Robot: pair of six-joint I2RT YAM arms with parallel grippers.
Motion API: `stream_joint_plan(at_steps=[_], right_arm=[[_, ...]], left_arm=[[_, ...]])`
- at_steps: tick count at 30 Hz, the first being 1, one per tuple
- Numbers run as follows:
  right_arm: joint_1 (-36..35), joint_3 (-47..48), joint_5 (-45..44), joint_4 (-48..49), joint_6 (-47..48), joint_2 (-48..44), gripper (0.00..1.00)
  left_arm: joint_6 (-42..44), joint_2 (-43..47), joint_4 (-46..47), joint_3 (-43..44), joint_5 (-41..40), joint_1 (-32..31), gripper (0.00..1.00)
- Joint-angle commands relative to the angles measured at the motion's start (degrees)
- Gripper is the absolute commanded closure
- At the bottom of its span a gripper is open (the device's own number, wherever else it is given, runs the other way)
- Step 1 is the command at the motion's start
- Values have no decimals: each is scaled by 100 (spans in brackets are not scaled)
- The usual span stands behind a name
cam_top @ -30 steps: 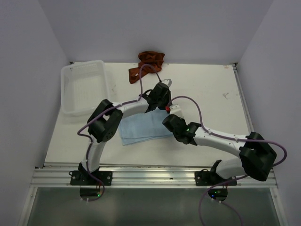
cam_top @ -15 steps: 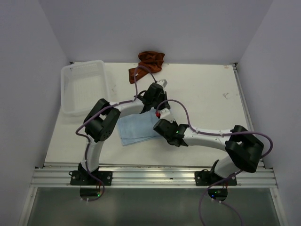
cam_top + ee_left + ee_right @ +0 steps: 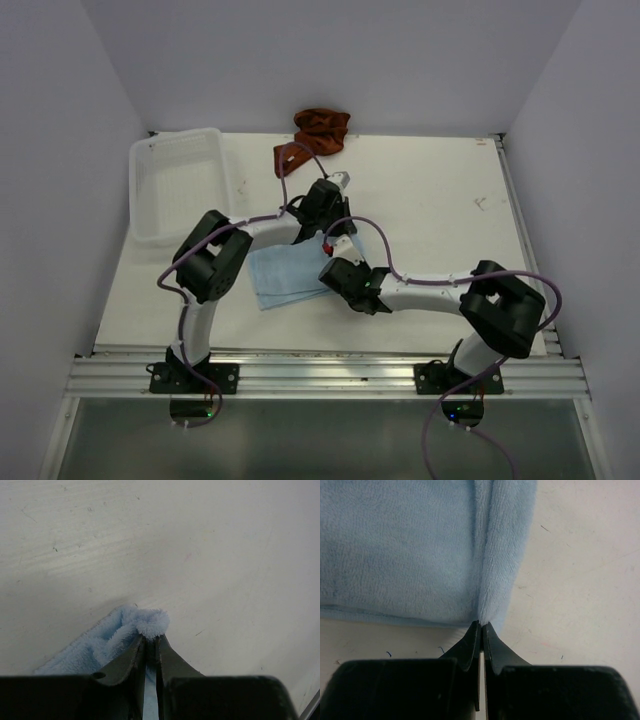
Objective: Roll the towels
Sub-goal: Roll the towel
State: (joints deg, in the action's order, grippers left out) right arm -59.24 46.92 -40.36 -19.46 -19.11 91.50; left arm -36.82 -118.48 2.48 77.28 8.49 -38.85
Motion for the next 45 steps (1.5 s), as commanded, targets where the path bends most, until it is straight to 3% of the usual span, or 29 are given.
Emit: stream_joint_plan(at_steps=[1, 13, 22, 28, 35, 40, 45], right_arm=[[-43, -25, 116, 294, -154, 34, 100], [229, -253, 730, 698, -470, -132, 95], [940, -613, 1802, 1085, -672, -651, 82], [1222, -789, 2707, 1296, -664, -1476, 66], [1721, -974, 3701, 1463, -742, -2373, 53], [2469, -1044, 4010, 1489, -1023, -2506, 54], [3392, -1141, 4825, 1911, -1489, -2199, 65]], left_arm=[[166, 237, 376, -72, -199, 141, 87], [298, 202, 674, -406, -339, 141, 91], [430, 237, 1026, -766, -445, 141, 92], [456, 193, 1132, -819, -436, 141, 93], [474, 176, 1158, -819, -454, 141, 94], [474, 158, 1184, -811, -445, 141, 94], [474, 141, 1193, -819, -436, 141, 95]])
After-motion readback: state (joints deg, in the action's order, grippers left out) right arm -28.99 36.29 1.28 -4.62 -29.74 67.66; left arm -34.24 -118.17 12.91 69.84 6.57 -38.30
